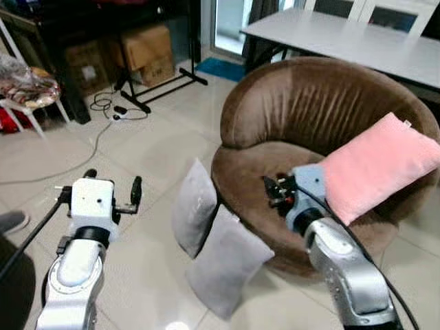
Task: Move the pillow to the sofa from floor
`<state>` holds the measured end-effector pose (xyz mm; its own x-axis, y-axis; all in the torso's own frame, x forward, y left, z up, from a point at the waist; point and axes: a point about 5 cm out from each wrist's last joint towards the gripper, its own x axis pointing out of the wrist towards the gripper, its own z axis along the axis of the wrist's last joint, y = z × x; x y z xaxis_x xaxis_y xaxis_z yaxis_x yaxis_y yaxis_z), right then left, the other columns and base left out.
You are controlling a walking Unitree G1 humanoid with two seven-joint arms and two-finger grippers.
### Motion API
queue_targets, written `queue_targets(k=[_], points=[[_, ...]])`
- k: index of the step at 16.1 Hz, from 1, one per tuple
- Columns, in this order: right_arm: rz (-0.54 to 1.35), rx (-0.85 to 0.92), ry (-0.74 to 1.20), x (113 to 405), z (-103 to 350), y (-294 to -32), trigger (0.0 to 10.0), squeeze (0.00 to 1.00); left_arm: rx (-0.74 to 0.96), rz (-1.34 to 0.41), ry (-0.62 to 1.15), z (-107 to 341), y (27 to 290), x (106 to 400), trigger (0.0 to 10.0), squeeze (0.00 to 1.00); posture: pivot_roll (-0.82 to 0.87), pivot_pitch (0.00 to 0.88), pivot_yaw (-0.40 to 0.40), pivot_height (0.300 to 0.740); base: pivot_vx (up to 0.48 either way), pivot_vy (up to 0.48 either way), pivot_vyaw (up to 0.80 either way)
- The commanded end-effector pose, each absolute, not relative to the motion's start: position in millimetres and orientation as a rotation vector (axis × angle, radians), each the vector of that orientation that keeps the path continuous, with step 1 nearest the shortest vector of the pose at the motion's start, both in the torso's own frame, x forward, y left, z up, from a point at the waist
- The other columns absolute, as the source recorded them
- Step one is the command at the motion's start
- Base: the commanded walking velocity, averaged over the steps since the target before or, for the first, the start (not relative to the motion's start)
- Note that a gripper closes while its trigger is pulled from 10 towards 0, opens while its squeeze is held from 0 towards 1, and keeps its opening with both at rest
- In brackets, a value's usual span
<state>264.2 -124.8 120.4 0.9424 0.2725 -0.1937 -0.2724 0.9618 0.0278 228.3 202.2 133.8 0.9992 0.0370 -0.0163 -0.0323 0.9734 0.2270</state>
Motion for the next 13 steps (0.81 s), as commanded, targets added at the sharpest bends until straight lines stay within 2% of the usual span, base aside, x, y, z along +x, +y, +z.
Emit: queue_targets(k=[1,4,13], points=[[0.23,-0.009,0.19,264.6,120.9,-135.9,10.0,0.0,0.226,0.002,0.018,133.2,195.5,228.7,10.0,0.0,0.02,0.0,-0.006,0.74,0.315,0.0,0.0],[0.205,-0.012,0.188,265.2,120.2,-140.3,10.0,0.0,0.264,-0.027,0.035,129.7,194.2,228.7,10.0,0.0,0.02,0.0,-0.003,0.74,0.294,0.0,0.0],[0.206,0.027,0.166,266.2,120.5,-140.0,10.0,0.0,0.273,-0.02,0.015,130.9,193.7,227.8,10.0,0.0,0.02,0.0,-0.004,0.74,0.0,0.0,0.0]])
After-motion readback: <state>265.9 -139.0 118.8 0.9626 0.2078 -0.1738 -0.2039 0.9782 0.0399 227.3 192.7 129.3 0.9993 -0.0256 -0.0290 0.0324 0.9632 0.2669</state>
